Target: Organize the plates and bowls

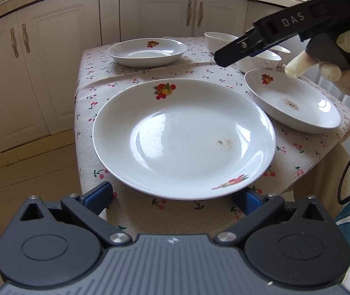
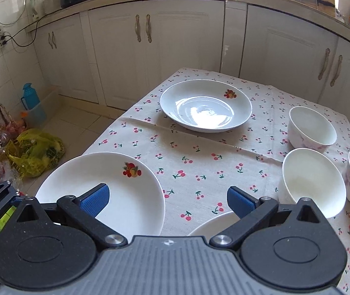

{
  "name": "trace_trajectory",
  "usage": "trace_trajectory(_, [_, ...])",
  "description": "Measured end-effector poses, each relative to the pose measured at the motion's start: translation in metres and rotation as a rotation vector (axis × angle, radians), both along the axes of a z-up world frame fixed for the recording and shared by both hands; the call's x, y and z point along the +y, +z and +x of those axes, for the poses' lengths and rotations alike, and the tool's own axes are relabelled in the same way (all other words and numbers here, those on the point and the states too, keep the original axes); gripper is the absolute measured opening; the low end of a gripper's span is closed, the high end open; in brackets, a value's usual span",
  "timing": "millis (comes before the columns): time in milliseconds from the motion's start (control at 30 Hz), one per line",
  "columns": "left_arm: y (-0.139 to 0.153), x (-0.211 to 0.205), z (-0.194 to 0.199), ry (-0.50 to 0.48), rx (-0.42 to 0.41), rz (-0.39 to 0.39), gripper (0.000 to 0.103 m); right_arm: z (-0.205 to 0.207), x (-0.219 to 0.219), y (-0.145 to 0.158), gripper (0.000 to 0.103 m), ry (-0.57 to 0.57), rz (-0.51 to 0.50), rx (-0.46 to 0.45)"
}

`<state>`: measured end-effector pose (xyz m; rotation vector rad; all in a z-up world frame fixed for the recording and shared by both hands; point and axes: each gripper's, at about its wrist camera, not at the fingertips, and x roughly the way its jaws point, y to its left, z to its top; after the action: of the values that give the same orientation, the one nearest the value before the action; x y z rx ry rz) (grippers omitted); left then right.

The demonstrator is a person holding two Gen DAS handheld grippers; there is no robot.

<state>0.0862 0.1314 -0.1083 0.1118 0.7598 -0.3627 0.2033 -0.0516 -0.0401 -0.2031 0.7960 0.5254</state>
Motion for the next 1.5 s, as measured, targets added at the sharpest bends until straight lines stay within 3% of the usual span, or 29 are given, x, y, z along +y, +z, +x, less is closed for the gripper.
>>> trace_trajectory(200, [-0.003,0.004,-0.004,-0.017,-0.044,-0.018,0.103,0.014,0.013,-0.008,0.103,0.104,-0.024,0.035])
trace_trajectory(400, [-0.001,0.005,-0.004,-0.047,-0.048,-0.018,0.102,0.030,0.020,-0.023,0.103,0.203,-0.006,0.147])
trace_trajectory(600, [0.000,0.009,0.000,-0.090,-0.044,-0.034,0.102,0.046,0.025,-0.034,0.095,0.277,0.025,0.232])
trace_trajectory(933, [0.002,0.008,0.006,-0.159,-0.035,-0.022,0.102,0.064,0.034,-0.045,0.074,0.338,0.035,0.347])
trace_trajectory(1500, [0.008,0.008,0.013,-0.201,-0.026,0.004,0.102,0.074,0.028,-0.041,0.072,0.355,0.076,0.384])
